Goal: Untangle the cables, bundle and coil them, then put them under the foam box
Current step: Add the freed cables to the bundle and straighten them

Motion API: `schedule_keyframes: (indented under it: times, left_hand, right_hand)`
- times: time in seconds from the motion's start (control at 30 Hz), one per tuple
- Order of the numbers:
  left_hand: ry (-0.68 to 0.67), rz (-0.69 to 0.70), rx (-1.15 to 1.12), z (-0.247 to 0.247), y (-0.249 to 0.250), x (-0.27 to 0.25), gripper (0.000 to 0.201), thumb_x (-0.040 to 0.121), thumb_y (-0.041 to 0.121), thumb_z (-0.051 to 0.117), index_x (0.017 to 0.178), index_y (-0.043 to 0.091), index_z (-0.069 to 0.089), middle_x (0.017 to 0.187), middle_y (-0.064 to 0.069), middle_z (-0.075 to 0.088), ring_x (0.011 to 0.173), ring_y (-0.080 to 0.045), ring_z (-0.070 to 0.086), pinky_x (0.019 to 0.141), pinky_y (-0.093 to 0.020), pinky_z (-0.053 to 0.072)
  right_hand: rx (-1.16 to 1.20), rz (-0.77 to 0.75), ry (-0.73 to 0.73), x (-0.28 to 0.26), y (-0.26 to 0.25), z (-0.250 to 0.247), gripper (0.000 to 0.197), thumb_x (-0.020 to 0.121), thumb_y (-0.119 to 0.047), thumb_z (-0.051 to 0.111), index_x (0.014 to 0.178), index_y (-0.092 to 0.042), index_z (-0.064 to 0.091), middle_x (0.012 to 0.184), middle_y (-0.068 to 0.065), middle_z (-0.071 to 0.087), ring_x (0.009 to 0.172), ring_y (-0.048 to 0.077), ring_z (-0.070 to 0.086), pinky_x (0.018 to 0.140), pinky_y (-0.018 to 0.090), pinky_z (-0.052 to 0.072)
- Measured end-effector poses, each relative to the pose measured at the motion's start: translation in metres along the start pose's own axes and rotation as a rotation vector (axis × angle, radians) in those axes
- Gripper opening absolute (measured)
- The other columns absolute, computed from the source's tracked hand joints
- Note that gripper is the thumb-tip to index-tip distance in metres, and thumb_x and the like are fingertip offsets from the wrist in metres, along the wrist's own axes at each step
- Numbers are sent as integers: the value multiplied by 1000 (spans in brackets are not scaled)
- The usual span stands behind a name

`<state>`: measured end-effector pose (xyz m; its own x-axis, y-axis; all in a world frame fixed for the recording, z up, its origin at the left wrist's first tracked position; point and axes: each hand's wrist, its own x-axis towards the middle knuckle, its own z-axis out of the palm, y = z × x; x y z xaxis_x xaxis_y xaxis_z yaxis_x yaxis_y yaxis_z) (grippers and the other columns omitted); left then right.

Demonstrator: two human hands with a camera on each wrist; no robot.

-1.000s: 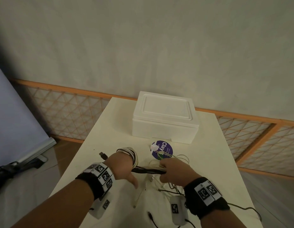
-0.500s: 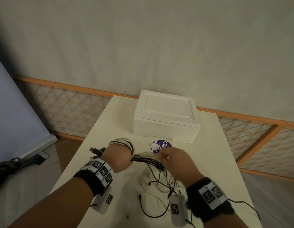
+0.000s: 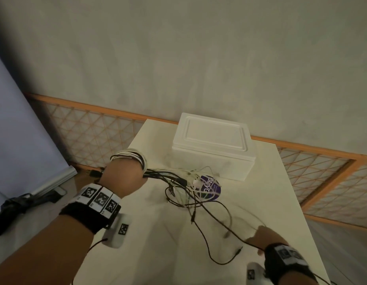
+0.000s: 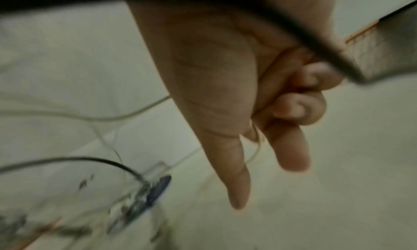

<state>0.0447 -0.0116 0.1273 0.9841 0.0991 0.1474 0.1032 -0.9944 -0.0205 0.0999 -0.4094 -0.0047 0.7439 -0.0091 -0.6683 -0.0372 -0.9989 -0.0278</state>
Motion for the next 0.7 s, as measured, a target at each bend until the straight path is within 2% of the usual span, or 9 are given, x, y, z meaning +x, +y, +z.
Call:
schedule_keyframes:
  times: [0.07, 0.13, 0.2, 0.27, 0.37, 0.43, 0.57, 0.67, 0.7]
  left_hand:
    - [-61, 7, 0, 6, 5, -1, 15, 82, 31, 50, 71, 20, 47, 73, 4, 47, 69, -16, 49, 62, -28, 40]
    - [-94, 53, 11, 13, 21, -5, 13, 81, 29, 50, 73, 20, 46, 77, 2, 51, 72, -18, 52, 66, -30, 43]
    - [-85, 121, -2, 15, 39, -6, 13, 82, 28, 51, 74, 20, 44, 77, 0, 47, 76, -22, 54, 68, -31, 42]
    - [-86, 192, -3, 12, 56, -8, 16, 85, 28, 51, 76, 20, 41, 76, 0, 40, 73, -20, 46, 66, -29, 34]
    - [-110, 306, 88, -4, 72, -14, 34, 59, 29, 75, 59, 21, 43, 57, 2, 38, 52, -16, 34, 54, -22, 24]
    - [-75, 353, 79, 2, 65, -13, 35, 40, 28, 80, 47, 19, 47, 46, 2, 44, 39, -15, 36, 49, -19, 22]
    - [-56, 347, 62, 2, 61, -15, 18, 63, 30, 58, 52, 16, 56, 52, -2, 54, 46, -20, 54, 50, -21, 31]
    - [-42, 293, 57, -7, 72, -11, 27, 87, 30, 47, 93, 15, 69, 92, -4, 67, 86, -23, 63, 67, -28, 34]
    - [-42, 310, 50, -12, 77, -9, 24, 88, 29, 49, 95, 15, 68, 96, -4, 66, 89, -21, 62, 69, -27, 31]
  right_hand:
    - [17, -103, 11, -12, -17, -21, 48, 86, -44, 60, 124, -17, 53, 113, -3, 62, 71, 3, 65, 82, 20, 45]
    - [57, -341, 165, -36, -50, -47, 12, 89, -34, 58, 94, -25, 64, 96, -6, 64, 57, -1, 55, 72, 19, 39]
    - [151, -612, 462, -61, -86, -62, 18, 92, -30, 54, 80, -23, 66, 84, -7, 66, 65, 3, 53, 67, 19, 35]
    - [333, -810, 577, -80, -118, -67, 23, 97, -32, 49, 96, -21, 69, 90, -10, 67, 82, 2, 57, 73, 17, 41]
    - [367, -854, 376, -84, -144, -52, 34, 100, -30, 41, 95, -9, 67, 82, -4, 65, 76, 6, 58, 76, 26, 47]
    - [589, -777, 174, -76, -146, -42, 29, 99, -27, 44, 102, -12, 68, 77, -9, 62, 69, -2, 56, 68, 17, 45]
    - [998, -589, -247, -75, -145, -33, 30, 95, -33, 50, 114, -15, 64, 108, 8, 67, 89, 22, 67, 66, 27, 56]
    - [1020, -538, -489, -78, -150, -22, 29, 96, -38, 47, 117, -24, 60, 118, -1, 63, 94, 36, 67, 72, 39, 58]
    - [1027, -496, -531, -79, -152, -21, 27, 96, -38, 48, 119, -27, 58, 118, -3, 61, 93, 37, 67, 74, 43, 58]
